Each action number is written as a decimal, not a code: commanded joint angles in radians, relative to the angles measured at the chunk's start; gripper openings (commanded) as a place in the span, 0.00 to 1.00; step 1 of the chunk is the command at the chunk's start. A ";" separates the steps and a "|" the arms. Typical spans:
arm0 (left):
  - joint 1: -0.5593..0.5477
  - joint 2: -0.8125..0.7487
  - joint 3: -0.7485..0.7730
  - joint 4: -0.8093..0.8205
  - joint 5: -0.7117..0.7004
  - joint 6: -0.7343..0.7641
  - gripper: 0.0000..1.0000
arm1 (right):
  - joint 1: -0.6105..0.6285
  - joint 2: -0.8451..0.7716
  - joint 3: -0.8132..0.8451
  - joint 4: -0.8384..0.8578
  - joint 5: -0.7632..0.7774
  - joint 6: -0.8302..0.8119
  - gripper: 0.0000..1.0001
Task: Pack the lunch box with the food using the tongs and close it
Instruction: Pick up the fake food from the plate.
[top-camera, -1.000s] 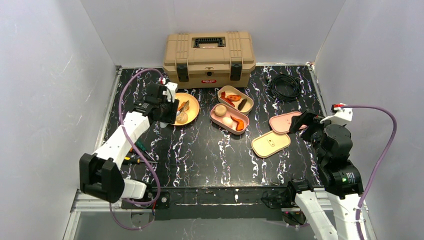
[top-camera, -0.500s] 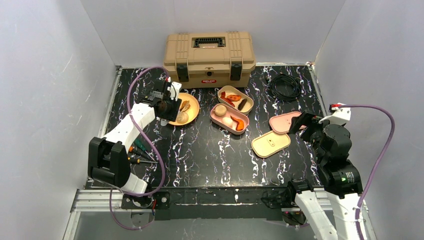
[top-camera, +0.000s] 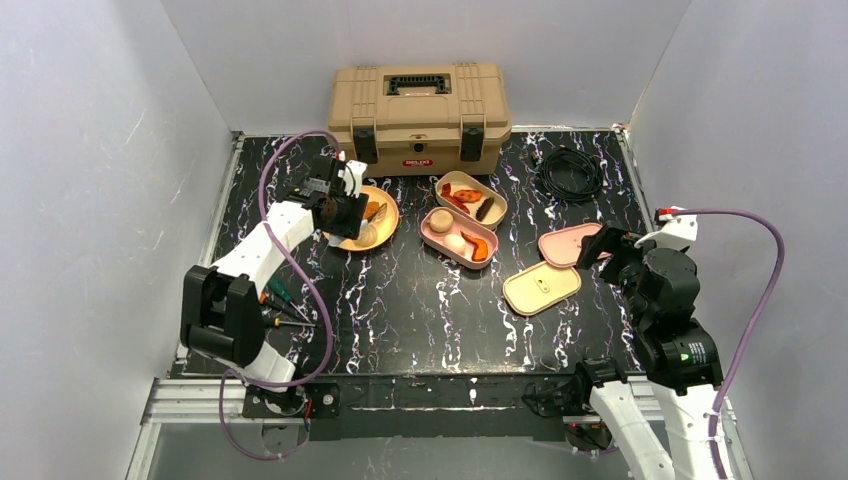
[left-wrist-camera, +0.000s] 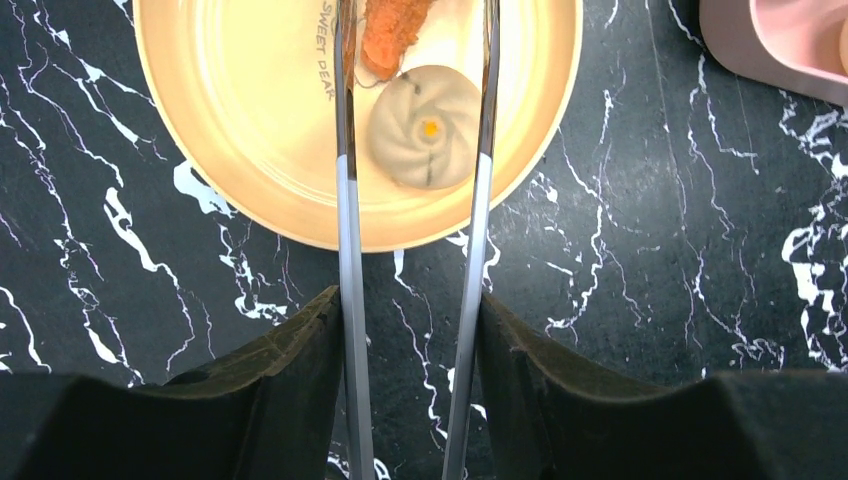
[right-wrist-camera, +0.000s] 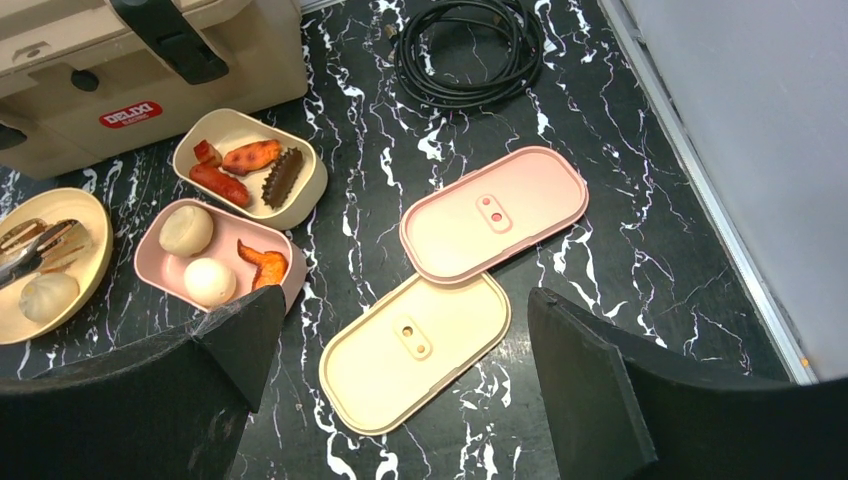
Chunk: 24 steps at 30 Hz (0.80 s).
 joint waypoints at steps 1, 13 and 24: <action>0.008 0.042 0.055 -0.015 -0.045 -0.040 0.46 | 0.004 -0.005 -0.003 0.032 -0.001 -0.002 1.00; 0.010 -0.075 -0.024 0.067 -0.087 -0.093 0.00 | 0.004 -0.011 -0.008 0.034 0.000 0.002 1.00; 0.002 -0.288 -0.141 0.116 -0.058 -0.145 0.00 | 0.004 -0.016 0.004 0.032 0.012 0.005 1.00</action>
